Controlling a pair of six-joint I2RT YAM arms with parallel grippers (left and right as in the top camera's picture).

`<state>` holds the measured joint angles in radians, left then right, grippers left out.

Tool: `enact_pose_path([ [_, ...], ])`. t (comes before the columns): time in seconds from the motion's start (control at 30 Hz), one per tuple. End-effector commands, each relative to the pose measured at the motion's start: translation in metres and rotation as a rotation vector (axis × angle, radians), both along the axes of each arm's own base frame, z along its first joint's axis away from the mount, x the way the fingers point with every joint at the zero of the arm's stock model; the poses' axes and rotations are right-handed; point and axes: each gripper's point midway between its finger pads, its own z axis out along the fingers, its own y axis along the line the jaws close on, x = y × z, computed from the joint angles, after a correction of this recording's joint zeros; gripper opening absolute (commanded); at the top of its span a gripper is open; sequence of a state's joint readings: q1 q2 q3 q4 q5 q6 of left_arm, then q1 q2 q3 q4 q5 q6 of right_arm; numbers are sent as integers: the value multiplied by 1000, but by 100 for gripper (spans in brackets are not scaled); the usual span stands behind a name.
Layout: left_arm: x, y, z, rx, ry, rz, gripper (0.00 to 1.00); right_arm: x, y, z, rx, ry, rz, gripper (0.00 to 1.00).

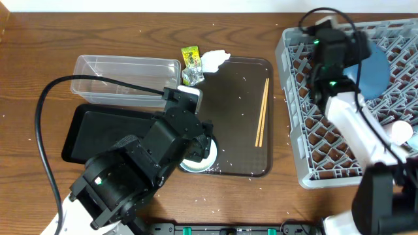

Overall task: Sort waste into correct bins and load items into the dishwasher rack
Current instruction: 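Set the blue plate into the dish rack with the right gripper, then reach the right gripper to the chopsticks on the tray and grasp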

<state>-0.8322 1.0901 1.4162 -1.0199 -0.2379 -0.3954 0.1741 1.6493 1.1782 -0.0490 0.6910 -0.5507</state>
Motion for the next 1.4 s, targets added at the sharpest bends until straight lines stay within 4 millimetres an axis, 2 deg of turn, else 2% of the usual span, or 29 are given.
enact_pose_path([
  [0.0,-1,1,8,-11,-18,-7,72,-9,57,1,361,-89,57,99],
  [0.07,-2,3,10,-19,-25,-6,71,-23,89,-9,499,-37,101,94],
  [0.13,-5,6,14,-30,-36,-7,71,-49,136,-28,703,77,141,77],
  [0.17,-6,6,15,-32,-38,-7,72,-54,143,-32,739,100,141,74],
  [0.23,-8,9,19,-42,-47,-7,72,-79,171,-50,887,210,109,69],
  [0.3,-10,12,21,-47,-52,-7,72,-103,188,-70,993,308,13,64],
  [0.4,-13,15,21,-46,-51,-6,72,-124,197,-91,1038,373,-110,61],
  [0.47,-15,16,20,-40,-44,-7,72,-129,204,-102,1036,403,-137,58],
  [0.7,-17,19,14,-19,-25,-7,72,-130,203,-144,1055,435,-301,47],
  [0.83,-20,22,10,-3,-9,-7,73,-129,206,-171,1053,474,-349,38],
  [0.87,-20,22,10,-3,-9,-7,98,-130,205,-179,1045,482,-368,37],
  [0.97,-20,22,10,-3,-10,-7,98,-132,202,-195,1025,494,-416,40],
  [1.13,-20,22,10,-3,-10,-7,98,-133,197,-211,990,499,-446,40],
  [1.37,-20,22,10,-3,-10,-7,98,-134,196,-211,977,506,-440,36],
])
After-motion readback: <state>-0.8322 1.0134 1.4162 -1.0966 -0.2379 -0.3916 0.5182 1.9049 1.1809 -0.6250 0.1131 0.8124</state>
